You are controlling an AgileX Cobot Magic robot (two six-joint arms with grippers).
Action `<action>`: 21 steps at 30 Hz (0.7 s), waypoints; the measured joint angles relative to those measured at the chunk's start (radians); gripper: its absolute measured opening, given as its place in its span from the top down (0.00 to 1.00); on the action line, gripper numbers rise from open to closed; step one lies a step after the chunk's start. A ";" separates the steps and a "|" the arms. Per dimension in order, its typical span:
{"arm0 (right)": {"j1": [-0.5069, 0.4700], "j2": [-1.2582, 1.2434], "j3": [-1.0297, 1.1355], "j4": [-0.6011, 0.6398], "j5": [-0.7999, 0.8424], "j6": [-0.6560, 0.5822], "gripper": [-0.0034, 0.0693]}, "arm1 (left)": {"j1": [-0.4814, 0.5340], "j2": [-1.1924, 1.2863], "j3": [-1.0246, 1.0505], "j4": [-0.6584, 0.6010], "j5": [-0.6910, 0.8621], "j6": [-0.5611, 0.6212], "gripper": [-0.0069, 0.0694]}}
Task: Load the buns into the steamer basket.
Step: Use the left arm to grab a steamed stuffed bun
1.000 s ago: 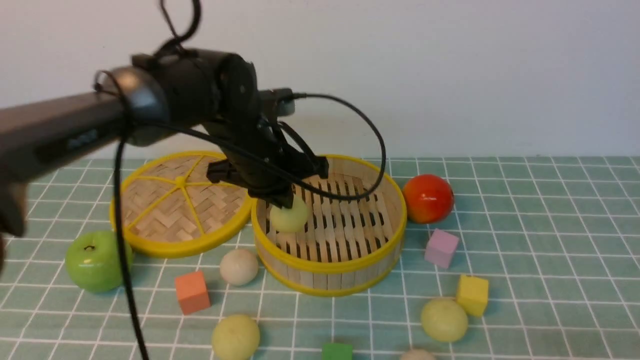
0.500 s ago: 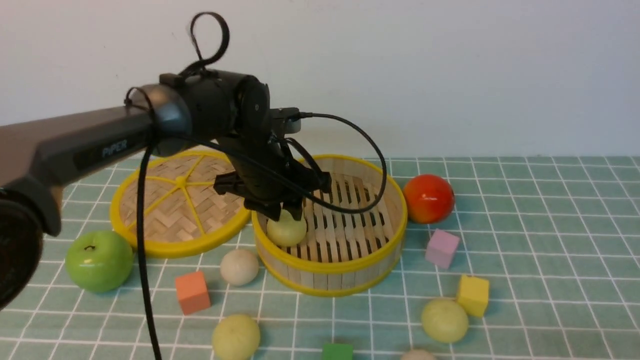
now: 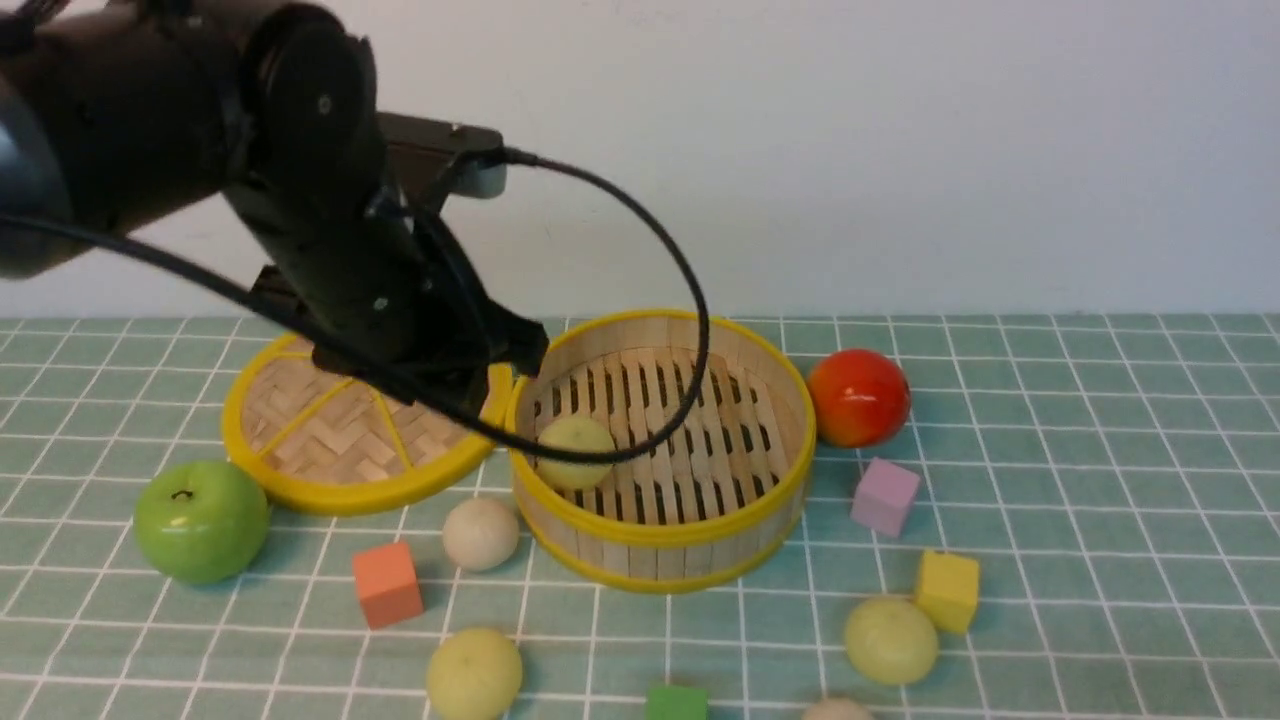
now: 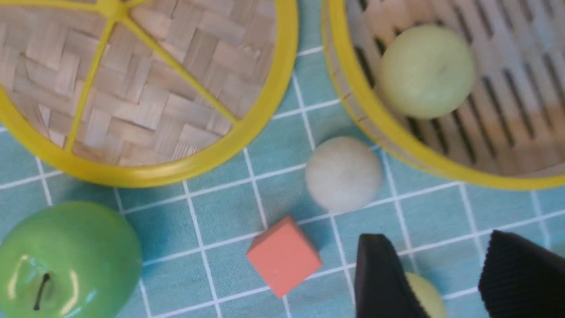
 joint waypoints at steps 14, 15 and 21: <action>0.000 0.000 0.000 0.000 0.000 0.000 0.62 | 0.000 0.172 0.123 0.032 -0.202 0.035 0.62; 0.000 0.000 0.000 0.000 0.000 0.000 0.62 | 0.000 0.179 0.123 0.042 -0.210 0.035 0.62; 0.000 0.000 0.000 0.000 0.000 0.000 0.62 | 0.000 0.221 0.124 0.076 -0.282 0.027 0.61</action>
